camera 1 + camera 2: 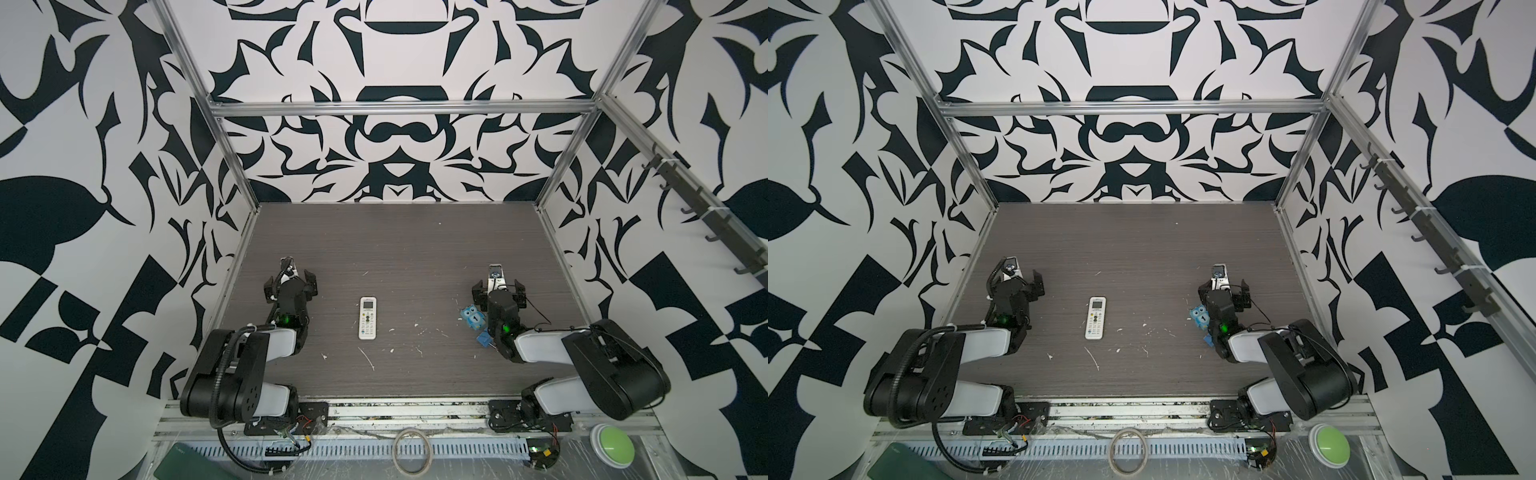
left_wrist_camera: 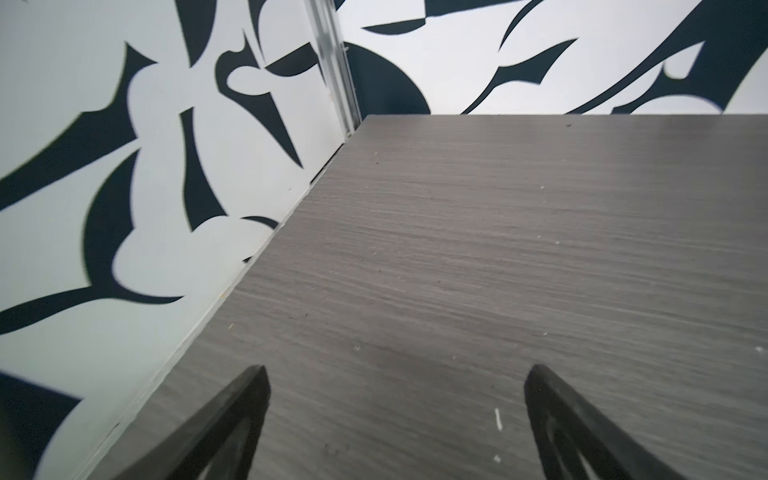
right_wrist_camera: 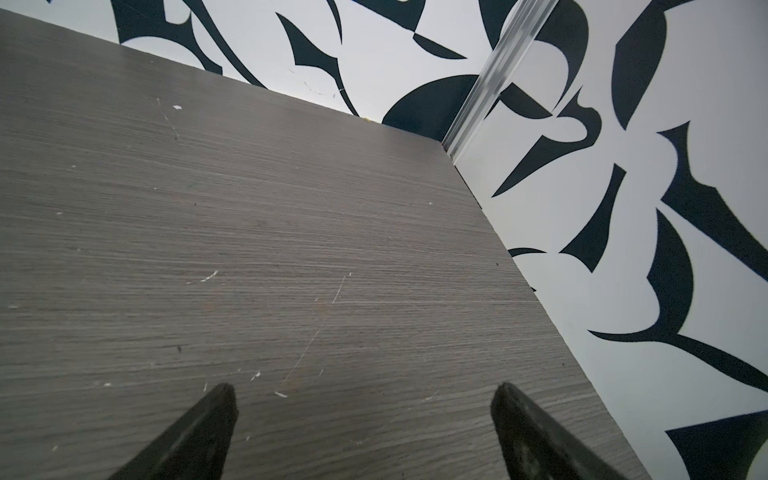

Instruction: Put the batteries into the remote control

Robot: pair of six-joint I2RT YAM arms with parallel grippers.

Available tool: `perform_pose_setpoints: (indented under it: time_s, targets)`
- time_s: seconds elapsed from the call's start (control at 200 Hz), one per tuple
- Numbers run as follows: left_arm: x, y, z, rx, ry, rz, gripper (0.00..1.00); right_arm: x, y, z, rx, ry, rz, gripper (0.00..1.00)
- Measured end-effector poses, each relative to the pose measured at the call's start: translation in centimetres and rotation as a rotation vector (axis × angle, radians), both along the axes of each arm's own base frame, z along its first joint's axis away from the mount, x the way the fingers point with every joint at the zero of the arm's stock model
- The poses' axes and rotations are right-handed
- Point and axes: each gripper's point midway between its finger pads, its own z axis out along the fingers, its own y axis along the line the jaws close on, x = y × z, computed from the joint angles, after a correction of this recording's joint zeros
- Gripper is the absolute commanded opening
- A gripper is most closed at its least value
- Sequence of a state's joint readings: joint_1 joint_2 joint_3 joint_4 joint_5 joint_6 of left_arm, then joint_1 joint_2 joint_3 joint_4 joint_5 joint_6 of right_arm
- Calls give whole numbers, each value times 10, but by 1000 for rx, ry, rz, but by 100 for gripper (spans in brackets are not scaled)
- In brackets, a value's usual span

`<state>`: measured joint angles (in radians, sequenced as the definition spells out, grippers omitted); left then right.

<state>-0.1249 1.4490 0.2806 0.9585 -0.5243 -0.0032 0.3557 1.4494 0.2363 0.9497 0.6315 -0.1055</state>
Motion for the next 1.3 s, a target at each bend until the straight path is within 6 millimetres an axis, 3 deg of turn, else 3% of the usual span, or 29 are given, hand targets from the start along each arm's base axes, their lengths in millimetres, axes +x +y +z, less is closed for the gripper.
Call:
perform_pose_setpoints:
  time_s: [0.215, 0.375, 0.455, 0.58, 1.3]
  targets:
    - [-7, 3, -36, -11, 24, -16, 99, 8, -5, -9, -10, -9, -1, 100]
    - [4, 2, -21, -23, -22, -23, 99, 22, -14, 1, 37, -23, -20, 100]
    - [10, 3, -15, -31, -39, -24, 99, 30, -28, 3, 90, -31, -55, 100]
    - [15, 6, -13, -47, -33, -22, 99, 30, -45, -9, 130, -6, -105, 100]
    - [16, 24, -21, -141, -1, -2, 99, 29, -42, -15, 164, 9, -92, 100]
